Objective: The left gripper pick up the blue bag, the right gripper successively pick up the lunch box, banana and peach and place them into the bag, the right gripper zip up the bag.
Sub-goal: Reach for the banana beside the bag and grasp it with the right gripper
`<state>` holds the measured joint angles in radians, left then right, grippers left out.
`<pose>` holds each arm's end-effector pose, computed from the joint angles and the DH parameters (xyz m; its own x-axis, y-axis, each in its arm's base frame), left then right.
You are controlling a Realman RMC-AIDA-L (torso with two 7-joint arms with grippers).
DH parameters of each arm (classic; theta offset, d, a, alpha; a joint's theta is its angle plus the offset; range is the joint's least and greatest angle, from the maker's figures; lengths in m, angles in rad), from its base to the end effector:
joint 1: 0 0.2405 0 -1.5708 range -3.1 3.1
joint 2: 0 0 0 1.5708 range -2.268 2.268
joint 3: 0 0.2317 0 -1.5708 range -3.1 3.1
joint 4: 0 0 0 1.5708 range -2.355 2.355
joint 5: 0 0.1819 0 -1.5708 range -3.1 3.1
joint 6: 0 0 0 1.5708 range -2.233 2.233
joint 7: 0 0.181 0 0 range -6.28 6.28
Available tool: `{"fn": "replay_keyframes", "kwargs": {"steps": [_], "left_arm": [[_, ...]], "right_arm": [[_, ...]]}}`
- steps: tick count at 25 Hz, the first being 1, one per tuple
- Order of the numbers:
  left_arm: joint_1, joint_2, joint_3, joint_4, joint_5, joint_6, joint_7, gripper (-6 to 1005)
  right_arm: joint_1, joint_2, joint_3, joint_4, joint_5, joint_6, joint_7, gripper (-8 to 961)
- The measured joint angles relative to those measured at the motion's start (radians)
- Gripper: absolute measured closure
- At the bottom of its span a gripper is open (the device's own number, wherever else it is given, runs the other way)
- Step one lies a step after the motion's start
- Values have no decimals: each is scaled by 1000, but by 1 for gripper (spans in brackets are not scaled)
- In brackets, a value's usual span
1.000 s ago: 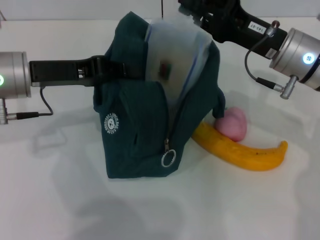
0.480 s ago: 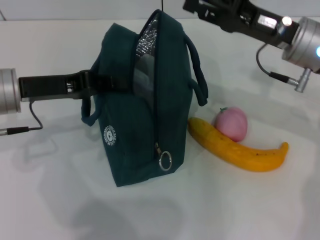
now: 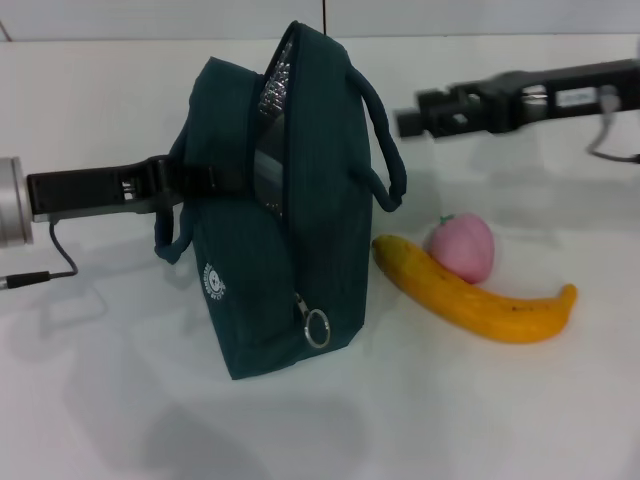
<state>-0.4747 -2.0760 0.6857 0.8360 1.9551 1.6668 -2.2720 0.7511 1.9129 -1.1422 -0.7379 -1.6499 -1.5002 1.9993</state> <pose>-0.2040 0.3048 0.0102 0.2350 0.8447 0.4810 0.8734 -0.4006 0.2769 0.1117 0.3564 0.0042 0.7252 -0.5311 -0.4382 -0.5412 -0.8331 0.1142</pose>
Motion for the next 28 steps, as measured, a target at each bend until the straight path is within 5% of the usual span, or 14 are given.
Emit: {"fn": "replay_keyframes", "kwargs": {"steps": [4, 9, 12, 16, 21, 28], "left_arm": [[4, -2, 0, -8, -1, 0, 1, 948], [-11, 2, 0, -57, -1, 1, 19, 948], [-18, 1, 3, -64, -1, 1, 23, 948], [-21, -2, 7, -64, -1, 5, 23, 948], [-21, -2, 8, -64, -1, 8, 24, 948], [-22, -1, 5, -65, -1, 8, 24, 948]], "right_arm": [[25, -39, 3, -198, -234, -107, 150, 92], [120, -52, 8, -300, -503, -288, 294, 93], [153, -28, 8, -363, -634, -372, 332, 94], [176, 33, -2, -444, -814, -450, 346, 95], [176, 89, -60, -451, -902, -438, 339, 96], [154, 101, -184, -387, -903, -310, 338, 104]]}}
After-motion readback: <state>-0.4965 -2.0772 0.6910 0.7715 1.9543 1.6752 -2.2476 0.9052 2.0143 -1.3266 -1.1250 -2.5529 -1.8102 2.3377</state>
